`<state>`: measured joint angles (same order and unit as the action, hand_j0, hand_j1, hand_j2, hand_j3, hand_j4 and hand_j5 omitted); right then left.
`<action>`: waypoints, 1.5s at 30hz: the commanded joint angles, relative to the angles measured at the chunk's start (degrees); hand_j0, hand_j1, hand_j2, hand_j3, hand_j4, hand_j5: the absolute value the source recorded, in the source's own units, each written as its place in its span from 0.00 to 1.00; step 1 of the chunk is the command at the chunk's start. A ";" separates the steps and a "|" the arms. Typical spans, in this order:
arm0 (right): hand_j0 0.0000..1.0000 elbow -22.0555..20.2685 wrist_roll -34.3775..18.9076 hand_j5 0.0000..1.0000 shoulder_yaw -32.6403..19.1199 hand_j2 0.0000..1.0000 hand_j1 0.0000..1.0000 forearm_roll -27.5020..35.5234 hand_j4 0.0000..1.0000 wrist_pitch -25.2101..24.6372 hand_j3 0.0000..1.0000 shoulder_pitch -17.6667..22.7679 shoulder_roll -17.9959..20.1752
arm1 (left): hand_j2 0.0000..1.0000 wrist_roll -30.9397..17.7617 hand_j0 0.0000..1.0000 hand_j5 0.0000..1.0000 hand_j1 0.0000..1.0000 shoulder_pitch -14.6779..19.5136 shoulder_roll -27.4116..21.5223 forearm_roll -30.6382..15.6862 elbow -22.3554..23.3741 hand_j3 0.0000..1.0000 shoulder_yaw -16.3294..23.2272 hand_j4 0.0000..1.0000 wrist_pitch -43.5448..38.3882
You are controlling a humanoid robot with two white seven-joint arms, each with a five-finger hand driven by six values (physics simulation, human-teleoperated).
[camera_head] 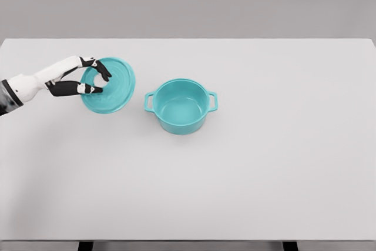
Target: Cover the pot with left arm
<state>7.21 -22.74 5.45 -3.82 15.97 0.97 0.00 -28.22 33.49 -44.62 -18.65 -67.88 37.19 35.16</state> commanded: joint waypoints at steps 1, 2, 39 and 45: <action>1.00 0.00 -0.02 1.00 0.00 1.00 1.00 -0.04 1.00 0.03 1.00 0.00 0.00 | 0.44 0.01 0.44 0.44 0.44 0.00 -0.03 -1.30 -1.03 0.44 0.42 0.44 -0.16; 1.00 0.00 -0.02 1.00 0.00 1.00 1.00 -0.04 1.00 0.03 1.00 0.00 0.00 | 0.44 0.01 0.44 0.44 0.44 0.00 -0.03 -1.30 -1.82 0.44 0.60 0.44 -0.16; 1.00 0.00 -0.02 1.00 0.00 1.00 1.00 -0.04 1.00 0.03 1.00 0.00 0.00 | 0.44 0.01 0.44 0.44 0.44 7.03 4.80 0.72 -5.51 0.44 10.62 0.44 -10.64; 1.00 0.00 -0.02 1.00 0.00 1.00 1.00 -0.04 1.00 0.03 1.00 0.00 0.00 | 0.45 0.01 0.45 0.45 0.45 8.09 7.61 1.95 -3.58 0.45 10.71 0.45 -13.45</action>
<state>7.21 -22.74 5.44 -3.82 15.97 0.97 0.00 -28.20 41.75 -37.81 -16.57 -71.95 47.82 22.95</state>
